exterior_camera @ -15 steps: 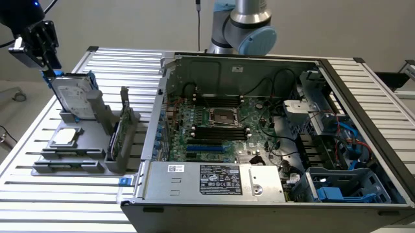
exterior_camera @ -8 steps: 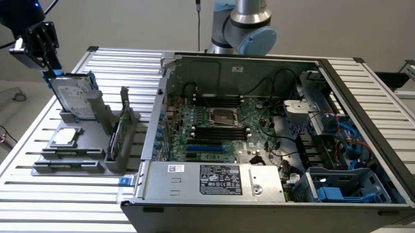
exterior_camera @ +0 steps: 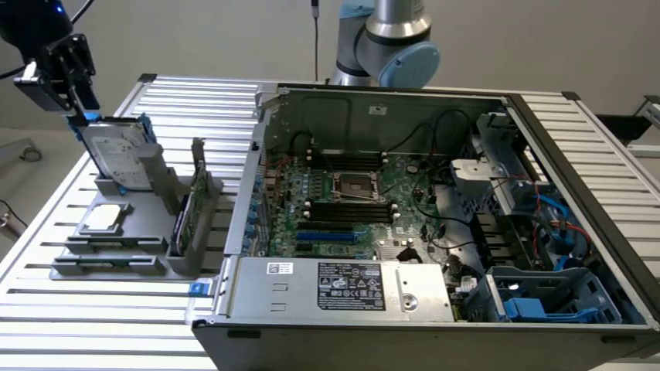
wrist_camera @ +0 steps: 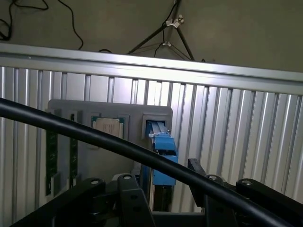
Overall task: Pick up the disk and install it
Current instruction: 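Pick up the disk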
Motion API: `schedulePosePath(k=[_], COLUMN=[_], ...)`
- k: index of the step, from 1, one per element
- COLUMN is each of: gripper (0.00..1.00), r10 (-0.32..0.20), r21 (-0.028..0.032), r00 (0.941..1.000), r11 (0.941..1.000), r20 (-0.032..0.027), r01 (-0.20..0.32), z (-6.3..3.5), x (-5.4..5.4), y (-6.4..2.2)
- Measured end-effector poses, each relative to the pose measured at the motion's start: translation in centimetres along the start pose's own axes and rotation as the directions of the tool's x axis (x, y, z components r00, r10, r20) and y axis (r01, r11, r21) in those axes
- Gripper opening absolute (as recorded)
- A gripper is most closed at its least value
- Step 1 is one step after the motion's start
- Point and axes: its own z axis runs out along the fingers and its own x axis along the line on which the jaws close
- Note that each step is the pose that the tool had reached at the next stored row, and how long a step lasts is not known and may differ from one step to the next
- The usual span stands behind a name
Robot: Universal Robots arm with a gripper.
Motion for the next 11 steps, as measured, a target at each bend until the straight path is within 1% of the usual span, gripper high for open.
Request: schedulePosePath(k=[11], gripper=[0.51], r10=[0.006], r21=[0.0013], r00=[1.0000], r11=[1.0000], r20=[-0.0001], r01=[-0.006], z=[1.99], x=[0.0], y=[-0.02])
